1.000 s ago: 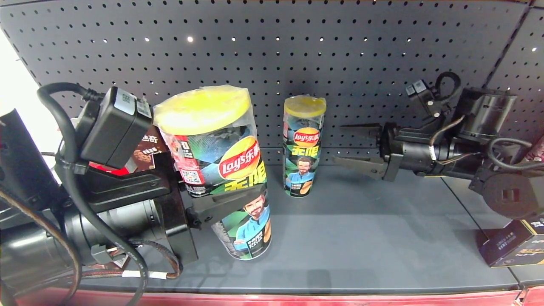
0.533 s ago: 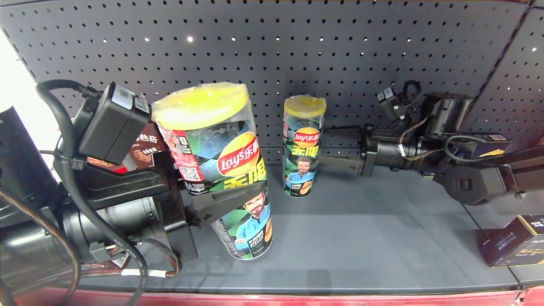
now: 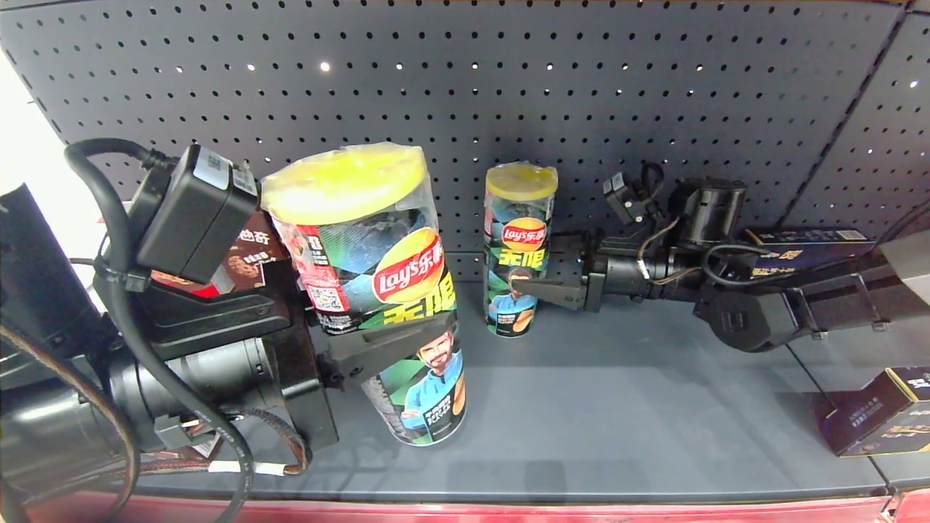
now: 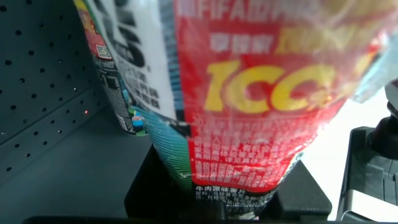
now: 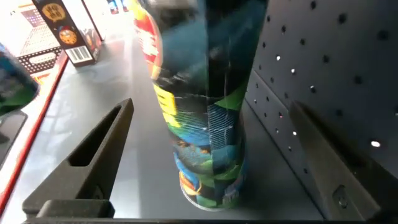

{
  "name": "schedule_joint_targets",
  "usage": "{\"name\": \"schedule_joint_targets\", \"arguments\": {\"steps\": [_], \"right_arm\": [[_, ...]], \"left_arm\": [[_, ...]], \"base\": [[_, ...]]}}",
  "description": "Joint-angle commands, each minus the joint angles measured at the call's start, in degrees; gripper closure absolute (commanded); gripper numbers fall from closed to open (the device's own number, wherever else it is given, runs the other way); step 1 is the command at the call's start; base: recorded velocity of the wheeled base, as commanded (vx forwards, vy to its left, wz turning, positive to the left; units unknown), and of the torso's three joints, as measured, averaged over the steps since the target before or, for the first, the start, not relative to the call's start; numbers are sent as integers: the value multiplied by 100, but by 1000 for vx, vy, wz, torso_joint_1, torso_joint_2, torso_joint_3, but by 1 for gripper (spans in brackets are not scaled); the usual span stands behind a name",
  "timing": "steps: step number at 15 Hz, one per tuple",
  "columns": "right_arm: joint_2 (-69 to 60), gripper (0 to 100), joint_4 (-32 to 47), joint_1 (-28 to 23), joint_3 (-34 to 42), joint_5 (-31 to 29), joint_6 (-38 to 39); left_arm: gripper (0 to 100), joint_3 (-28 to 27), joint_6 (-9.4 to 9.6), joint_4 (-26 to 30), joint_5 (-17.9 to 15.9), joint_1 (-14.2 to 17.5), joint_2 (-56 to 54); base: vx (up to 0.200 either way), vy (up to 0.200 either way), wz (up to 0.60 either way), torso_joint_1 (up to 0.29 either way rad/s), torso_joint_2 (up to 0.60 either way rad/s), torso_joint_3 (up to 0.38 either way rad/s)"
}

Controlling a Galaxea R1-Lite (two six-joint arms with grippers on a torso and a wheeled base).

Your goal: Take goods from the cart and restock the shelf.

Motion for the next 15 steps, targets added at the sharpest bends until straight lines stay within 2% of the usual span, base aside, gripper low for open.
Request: {"name": "schedule_joint_targets", "arguments": {"steps": [1,11,12,15], "right_arm": [[237,0,-5,46,-126,1,-3],[870,0,-49,213,-662,-17,-38],[878,100,4,222,-697,-26,-38],[843,100,4,213,-680,-26,-38]], "left_arm": [[100,5,2,-3,1,-1,19],[100,23,-7,-3,1,17,45],[100,32,-7,-3,1,52,45],[100,40,2,-3,1,87,45]], "base": [[0,0,0,0,0,0],[0,0,0,0,0,0],[0,0,0,0,0,0],[0,0,0,0,0,0]]}}
